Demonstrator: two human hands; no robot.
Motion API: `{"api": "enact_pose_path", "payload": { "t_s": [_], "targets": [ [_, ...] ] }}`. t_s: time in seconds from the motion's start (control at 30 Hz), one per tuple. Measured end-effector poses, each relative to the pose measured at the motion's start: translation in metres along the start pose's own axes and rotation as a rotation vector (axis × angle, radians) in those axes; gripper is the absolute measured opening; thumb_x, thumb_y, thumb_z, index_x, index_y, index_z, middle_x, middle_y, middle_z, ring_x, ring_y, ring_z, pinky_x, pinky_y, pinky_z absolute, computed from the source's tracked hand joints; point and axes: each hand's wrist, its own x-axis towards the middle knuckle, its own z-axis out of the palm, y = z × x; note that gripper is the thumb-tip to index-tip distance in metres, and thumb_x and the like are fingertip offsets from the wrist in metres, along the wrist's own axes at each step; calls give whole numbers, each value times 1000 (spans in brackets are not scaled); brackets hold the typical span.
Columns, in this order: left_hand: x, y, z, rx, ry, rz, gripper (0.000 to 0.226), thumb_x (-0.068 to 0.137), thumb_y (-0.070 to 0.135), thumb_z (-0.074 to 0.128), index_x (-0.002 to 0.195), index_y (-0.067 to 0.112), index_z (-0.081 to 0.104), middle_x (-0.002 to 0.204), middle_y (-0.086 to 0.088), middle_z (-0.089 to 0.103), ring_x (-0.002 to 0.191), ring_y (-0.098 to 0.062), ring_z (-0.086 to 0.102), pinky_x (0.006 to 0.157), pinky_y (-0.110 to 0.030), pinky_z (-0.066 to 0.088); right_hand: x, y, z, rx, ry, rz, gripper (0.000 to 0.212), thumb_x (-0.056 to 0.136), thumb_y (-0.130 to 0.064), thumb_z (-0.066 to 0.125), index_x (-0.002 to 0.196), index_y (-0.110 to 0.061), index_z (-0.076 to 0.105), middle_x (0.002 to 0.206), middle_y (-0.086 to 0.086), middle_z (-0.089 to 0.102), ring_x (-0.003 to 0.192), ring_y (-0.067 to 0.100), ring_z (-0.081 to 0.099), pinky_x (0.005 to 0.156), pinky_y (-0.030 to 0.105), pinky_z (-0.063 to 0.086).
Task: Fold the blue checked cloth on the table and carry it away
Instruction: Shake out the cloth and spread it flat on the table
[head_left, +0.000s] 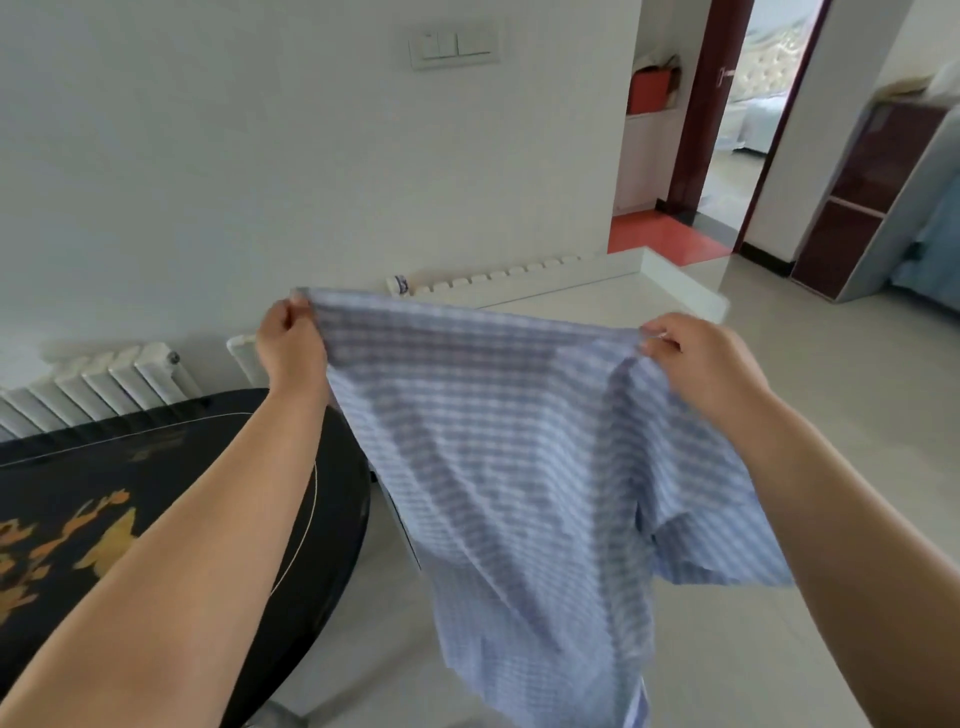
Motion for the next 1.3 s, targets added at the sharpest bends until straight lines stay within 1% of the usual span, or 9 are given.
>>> {"api": "enact_pose_path", "payload": {
  "t_s": [0.07,0.27,0.53,0.77,0.87,0.93,1.0,1.2,1.3],
  "targets": [
    [-3,11,3,43,-42,88,34,101,31,42,69,21,48,64,8,41,61,-4,36,56,-19,30,4,11,2,-28,-35,56,19,95,-22,53,97,-11,69,101,8,69,84,23,57,72,30,41],
    [2,1,-4,102,-178,99,28,99,34,48,74,26,55,72,9,48,67,0,42,64,-16,36,-1,25,22,-46,-48,124,26,95,-28,55,89,-4,65,81,11,64,76,29,58,69,39,46],
    [9,-14,-13,30,-71,88,25,98,30,50,82,15,61,67,8,47,64,-3,40,63,-20,36,7,23,32,-55,-94,110,24,92,-35,58,82,-15,64,77,2,63,69,21,56,64,35,45],
    [20,-15,-22,183,-99,85,28,104,29,32,92,10,50,70,5,42,62,-5,36,57,-20,31,9,20,42,97,-379,78,23,86,-28,70,66,-17,64,56,-5,62,57,15,54,60,29,42],
    [31,-17,-28,214,-145,35,29,104,25,28,85,14,47,72,5,42,65,-6,36,61,-22,31,5,17,43,162,-564,81,27,73,-46,76,66,-20,70,59,-7,67,58,9,58,67,27,46],
    [40,-20,-31,176,-162,-3,31,102,22,29,74,21,43,72,5,41,67,-7,36,64,-23,31,0,13,44,232,-651,92,51,51,-71,76,69,-23,72,66,-3,70,60,6,61,67,25,49],
    [46,-22,-34,140,-162,-28,32,100,19,30,70,22,40,71,6,38,67,-8,34,64,-24,30,-2,8,46,323,-670,106,63,40,-78,75,68,-21,72,67,-2,70,59,6,63,62,19,50],
    [45,-28,-39,231,-51,-89,32,99,16,26,69,21,35,71,3,37,70,-15,36,65,-27,31,1,-14,62,246,-480,163,25,83,-33,71,67,-14,69,68,3,68,62,13,58,62,22,46],
    [36,-30,-36,388,0,-167,30,101,16,26,106,10,55,107,-13,59,105,-30,53,88,-36,40,5,-27,86,211,-339,310,25,81,-24,72,72,-1,69,62,10,59,55,18,50,49,24,38]
  ]
}}
